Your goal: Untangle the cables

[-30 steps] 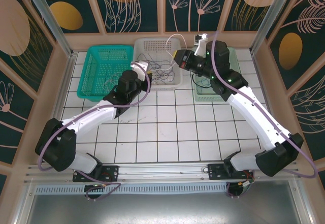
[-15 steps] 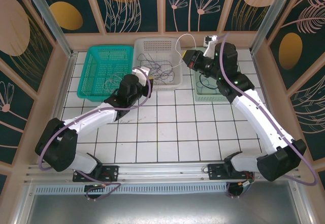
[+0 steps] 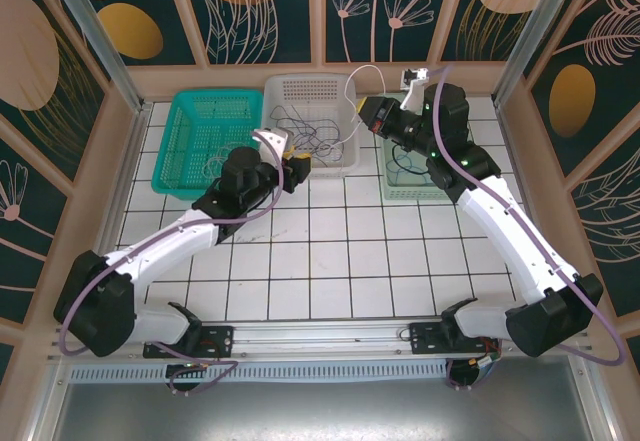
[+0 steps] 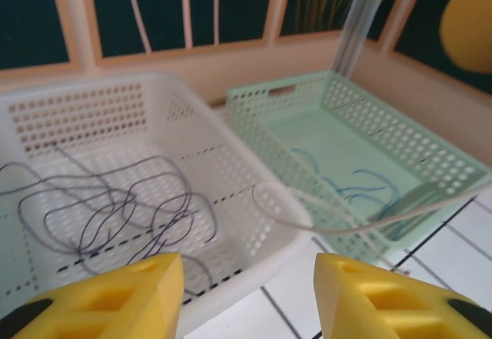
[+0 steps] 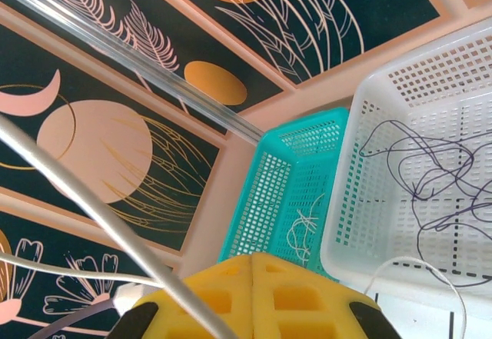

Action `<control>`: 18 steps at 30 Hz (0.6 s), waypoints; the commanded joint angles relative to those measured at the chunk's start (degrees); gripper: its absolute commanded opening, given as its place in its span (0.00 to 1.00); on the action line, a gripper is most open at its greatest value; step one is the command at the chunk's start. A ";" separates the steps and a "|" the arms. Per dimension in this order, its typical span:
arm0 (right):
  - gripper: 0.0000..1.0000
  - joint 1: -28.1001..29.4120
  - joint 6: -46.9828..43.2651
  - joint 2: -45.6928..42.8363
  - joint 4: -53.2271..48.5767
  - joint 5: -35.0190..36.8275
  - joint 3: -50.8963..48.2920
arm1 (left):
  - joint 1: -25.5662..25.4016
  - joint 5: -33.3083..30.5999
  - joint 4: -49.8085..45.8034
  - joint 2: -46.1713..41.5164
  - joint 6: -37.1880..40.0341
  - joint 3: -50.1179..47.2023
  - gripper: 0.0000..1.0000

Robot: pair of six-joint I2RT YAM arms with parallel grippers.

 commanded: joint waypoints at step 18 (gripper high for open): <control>0.00 0.81 0.03 1.67 2.28 -0.38 3.27 | -1.60 10.59 9.44 -0.80 11.17 -1.96 0.59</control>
